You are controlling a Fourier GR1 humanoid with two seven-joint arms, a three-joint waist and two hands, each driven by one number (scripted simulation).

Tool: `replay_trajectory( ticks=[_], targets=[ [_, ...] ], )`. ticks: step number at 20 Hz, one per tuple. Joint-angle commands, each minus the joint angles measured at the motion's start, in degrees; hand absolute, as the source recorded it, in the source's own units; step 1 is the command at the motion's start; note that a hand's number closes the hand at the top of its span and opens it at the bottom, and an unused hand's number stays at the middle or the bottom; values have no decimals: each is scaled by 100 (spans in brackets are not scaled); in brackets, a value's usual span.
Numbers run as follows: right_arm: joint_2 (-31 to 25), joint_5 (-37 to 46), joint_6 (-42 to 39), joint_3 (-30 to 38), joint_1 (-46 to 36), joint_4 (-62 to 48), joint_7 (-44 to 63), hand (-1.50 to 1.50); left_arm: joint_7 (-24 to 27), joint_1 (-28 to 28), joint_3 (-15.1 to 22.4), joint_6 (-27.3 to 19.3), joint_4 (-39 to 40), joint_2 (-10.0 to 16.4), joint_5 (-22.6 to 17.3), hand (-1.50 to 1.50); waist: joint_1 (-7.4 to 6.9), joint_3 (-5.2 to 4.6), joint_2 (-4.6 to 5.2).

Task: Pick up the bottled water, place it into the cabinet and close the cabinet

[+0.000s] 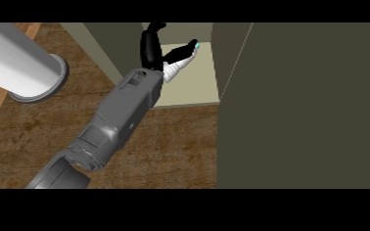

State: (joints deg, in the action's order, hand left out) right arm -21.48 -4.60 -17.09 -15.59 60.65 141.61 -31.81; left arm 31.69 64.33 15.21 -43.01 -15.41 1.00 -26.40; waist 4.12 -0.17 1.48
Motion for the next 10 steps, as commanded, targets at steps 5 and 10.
replay_trajectory(
  ticks=[5,10],
  targets=[
    [28,-340,6,-123,48,582,391,-150,687,-133,-364,1501,-656,-98,-655,150,-41,5,-46],
    [-6,-173,-25,-217,92,699,467,-150,678,-289,-91,1508,-917,-100,-943,150,-126,11,-113]
  ],
)
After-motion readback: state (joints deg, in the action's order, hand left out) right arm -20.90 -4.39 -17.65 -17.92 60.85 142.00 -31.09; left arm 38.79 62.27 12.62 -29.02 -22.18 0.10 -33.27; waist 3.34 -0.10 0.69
